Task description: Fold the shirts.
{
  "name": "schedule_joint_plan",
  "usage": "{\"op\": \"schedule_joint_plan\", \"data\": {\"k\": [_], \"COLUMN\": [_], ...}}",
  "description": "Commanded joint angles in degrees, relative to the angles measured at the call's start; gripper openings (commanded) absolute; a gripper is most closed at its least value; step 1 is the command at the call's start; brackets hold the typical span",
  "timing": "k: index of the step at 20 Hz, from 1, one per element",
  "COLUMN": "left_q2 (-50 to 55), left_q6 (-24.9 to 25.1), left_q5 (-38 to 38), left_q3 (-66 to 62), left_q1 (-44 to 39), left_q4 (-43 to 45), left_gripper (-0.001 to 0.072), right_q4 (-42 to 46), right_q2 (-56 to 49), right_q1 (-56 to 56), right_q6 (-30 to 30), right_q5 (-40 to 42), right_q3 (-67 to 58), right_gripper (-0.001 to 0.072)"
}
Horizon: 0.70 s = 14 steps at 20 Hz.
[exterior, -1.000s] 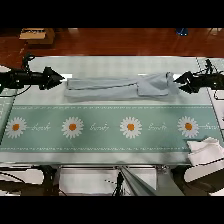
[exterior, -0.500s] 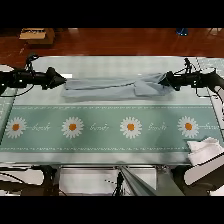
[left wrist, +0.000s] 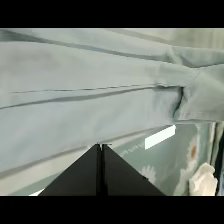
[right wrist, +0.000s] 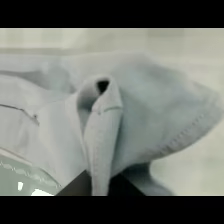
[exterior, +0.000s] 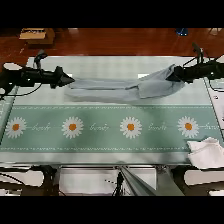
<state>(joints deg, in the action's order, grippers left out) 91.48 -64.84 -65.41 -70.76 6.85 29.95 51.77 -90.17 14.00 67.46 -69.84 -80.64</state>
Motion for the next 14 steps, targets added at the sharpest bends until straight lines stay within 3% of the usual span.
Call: {"op": "schedule_joint_plan", "data": {"k": [1,4,10,14], "left_q2": [0.00,0.00,0.48,2.78], "left_q6": [0.09,-1.88,-5.70,-6.47], "left_q5": [0.57,2.56,13.99,17.00], "left_q3": [-0.04,-0.04,-0.04,-0.04], "left_q1": [-6.62,-13.46,-29.51,-36.59], "left_q4": [-1.97,-1.97,-3.43,-3.58], "left_gripper": [0.0018,0.0018,0.0018,0.0018], "right_q4": [7.26,8.50,17.57,18.34], "right_q2": [7.65,12.22,19.69,24.06], "right_q1": [-1.07,-2.12,-8.55,-11.58], "right_q6": [5.42,9.64,16.33,19.58], "right_q5": [-5.31,-7.23,-13.57,-16.00], "right_q3": [-0.07,-0.07,-0.07,-0.07], "right_gripper": [0.0021,0.0021,0.0021,0.0020]}}
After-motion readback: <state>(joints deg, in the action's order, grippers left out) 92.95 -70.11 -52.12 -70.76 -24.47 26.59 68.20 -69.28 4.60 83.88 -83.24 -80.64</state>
